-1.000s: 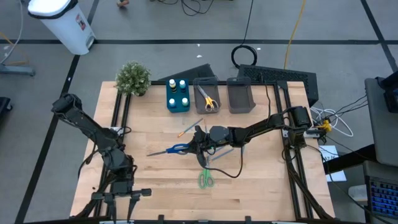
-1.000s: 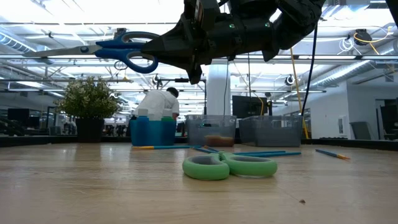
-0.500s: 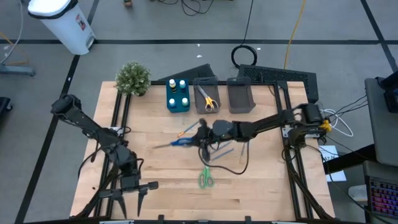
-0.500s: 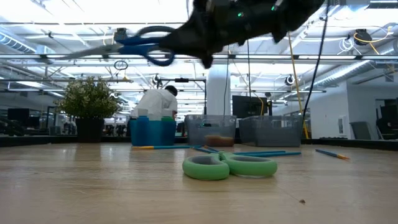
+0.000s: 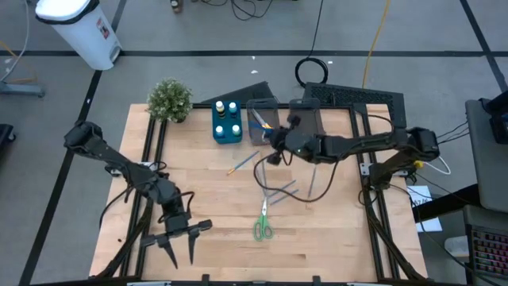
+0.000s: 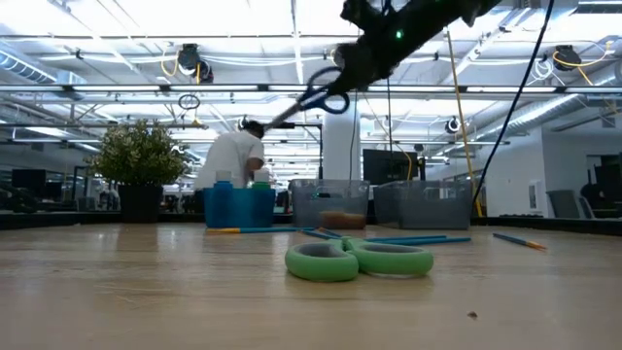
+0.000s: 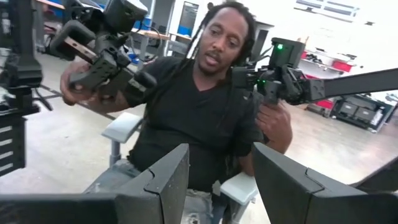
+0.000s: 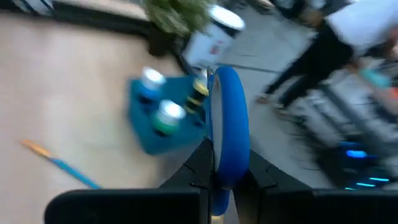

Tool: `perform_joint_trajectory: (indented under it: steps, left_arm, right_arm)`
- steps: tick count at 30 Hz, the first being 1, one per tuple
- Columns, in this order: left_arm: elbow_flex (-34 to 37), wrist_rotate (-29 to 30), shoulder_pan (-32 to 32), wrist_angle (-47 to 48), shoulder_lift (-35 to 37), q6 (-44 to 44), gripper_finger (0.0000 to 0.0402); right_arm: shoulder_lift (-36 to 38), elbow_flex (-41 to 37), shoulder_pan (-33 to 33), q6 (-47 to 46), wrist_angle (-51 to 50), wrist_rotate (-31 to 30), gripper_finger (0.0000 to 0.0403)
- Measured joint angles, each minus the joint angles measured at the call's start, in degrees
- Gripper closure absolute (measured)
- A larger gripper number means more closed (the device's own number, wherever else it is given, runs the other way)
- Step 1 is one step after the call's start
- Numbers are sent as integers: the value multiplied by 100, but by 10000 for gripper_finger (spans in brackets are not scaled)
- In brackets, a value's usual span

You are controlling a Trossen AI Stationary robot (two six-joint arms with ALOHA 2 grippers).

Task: Pick & Place Paint Supplies
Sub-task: Put the blue scissors into the left black bin

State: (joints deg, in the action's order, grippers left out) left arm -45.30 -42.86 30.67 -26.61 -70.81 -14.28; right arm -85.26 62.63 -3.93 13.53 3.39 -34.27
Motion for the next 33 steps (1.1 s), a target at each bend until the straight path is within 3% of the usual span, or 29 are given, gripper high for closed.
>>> perform_joint_trajectory:
  steps: [7,10,12,25,33]
  left_arm:
    - [-2,223,-113,125,0,-4,220]
    - [-2,453,-115,171,0,-8,220]
    - [-2,569,-115,172,0,-28,220]
    - [-2,598,-185,165,0,-249,220]
    - [-2,598,-331,162,0,-248,220]
  right_arm:
    - [-272,-7,-806,1337,-273,-145,384]
    - [-430,-14,-1109,1771,-233,357,384]
    - [-570,-1,-1260,1916,-201,584,384]
    - [-1542,-9,-1689,2639,-90,572,384]
    - [-1540,-4,-1639,2491,-125,595,319]
